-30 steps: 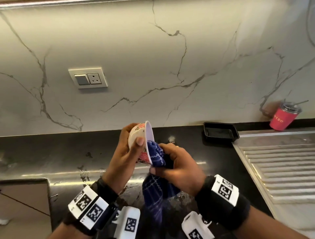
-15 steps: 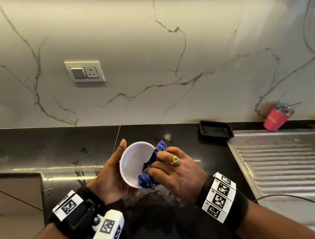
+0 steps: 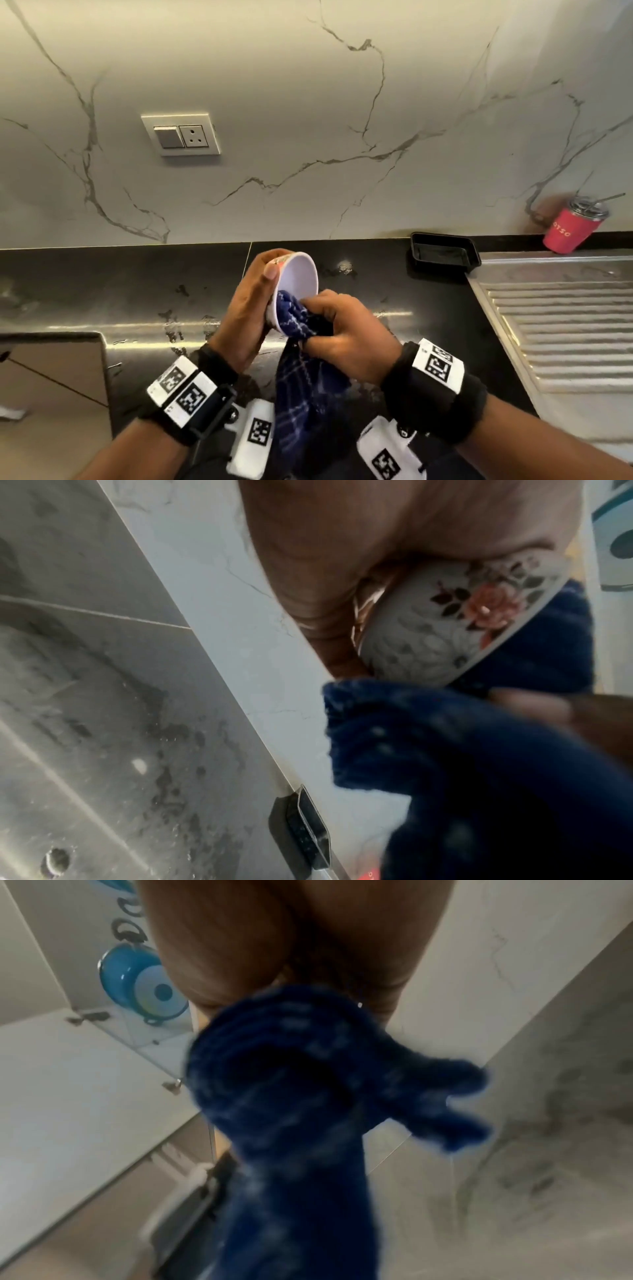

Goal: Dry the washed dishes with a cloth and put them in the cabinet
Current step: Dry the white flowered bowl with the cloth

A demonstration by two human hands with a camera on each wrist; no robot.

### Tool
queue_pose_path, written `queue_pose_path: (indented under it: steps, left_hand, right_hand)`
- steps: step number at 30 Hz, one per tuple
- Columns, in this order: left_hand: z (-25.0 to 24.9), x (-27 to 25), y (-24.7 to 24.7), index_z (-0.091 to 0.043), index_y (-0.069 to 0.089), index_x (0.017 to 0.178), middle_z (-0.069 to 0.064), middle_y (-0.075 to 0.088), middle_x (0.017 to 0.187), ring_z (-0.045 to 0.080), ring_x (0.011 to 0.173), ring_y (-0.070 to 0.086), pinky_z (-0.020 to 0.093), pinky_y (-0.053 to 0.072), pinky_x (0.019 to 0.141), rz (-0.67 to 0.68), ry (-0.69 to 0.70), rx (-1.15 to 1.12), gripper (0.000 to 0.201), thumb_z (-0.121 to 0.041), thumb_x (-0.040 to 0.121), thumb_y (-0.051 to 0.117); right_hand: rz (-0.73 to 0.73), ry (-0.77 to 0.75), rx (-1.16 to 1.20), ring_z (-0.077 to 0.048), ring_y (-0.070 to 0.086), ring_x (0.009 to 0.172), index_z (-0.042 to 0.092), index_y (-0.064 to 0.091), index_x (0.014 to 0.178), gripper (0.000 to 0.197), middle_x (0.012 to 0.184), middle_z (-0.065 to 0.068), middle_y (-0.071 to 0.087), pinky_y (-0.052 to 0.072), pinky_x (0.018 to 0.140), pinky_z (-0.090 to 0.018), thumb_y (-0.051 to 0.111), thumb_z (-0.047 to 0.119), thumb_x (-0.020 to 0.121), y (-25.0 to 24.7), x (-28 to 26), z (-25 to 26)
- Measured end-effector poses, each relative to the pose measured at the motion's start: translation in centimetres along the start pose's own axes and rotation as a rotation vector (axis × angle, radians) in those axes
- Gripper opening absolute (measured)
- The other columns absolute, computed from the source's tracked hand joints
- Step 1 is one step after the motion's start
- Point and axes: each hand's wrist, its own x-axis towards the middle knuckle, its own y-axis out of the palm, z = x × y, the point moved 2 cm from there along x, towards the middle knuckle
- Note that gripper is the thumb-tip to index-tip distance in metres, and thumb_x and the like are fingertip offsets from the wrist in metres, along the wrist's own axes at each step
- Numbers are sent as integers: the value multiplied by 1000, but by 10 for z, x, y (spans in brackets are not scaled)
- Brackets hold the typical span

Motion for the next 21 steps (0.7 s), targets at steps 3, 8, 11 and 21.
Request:
queue_pose_path:
  steps: [3, 8, 11, 21]
  left_hand:
    - [1, -3, -5, -29, 63, 117, 13, 63, 122, 41, 113, 61, 57, 53, 89, 55, 36, 112, 47, -64, 86, 57]
    - [6, -10, 0, -24, 57, 124, 10, 65, 120, 36, 111, 66, 52, 61, 74, 92, -7, 121, 52, -59, 86, 53]
    - [0, -7, 2, -33, 62, 118, 5, 66, 119, 27, 111, 66, 37, 60, 81, 19, 74, 85, 46, -65, 85, 58]
    - [-15, -5, 6, -25, 50, 141, 12, 59, 137, 32, 122, 61, 50, 56, 93, 165, 99, -6, 91, -86, 74, 54]
  right_hand:
    - [34, -247, -491, -26, 59, 102, 20, 73, 112, 39, 111, -1, 72, 51, 86, -38, 70, 5, 76, -1, 0, -9]
    - [14, -387, -1038, -30, 54, 119, 27, 66, 124, 45, 132, 9, 63, 46, 82, -42, 62, 16, 81, -7, 7, -11]
    - [-51, -342, -845, -29, 59, 118, 27, 68, 122, 51, 128, 10, 67, 48, 88, -45, 74, 13, 73, -4, 8, -10]
    - [-301, -327, -620, -35, 58, 109, 4, 68, 112, 33, 125, -15, 62, 53, 91, -44, 78, 8, 80, -1, -14, -1]
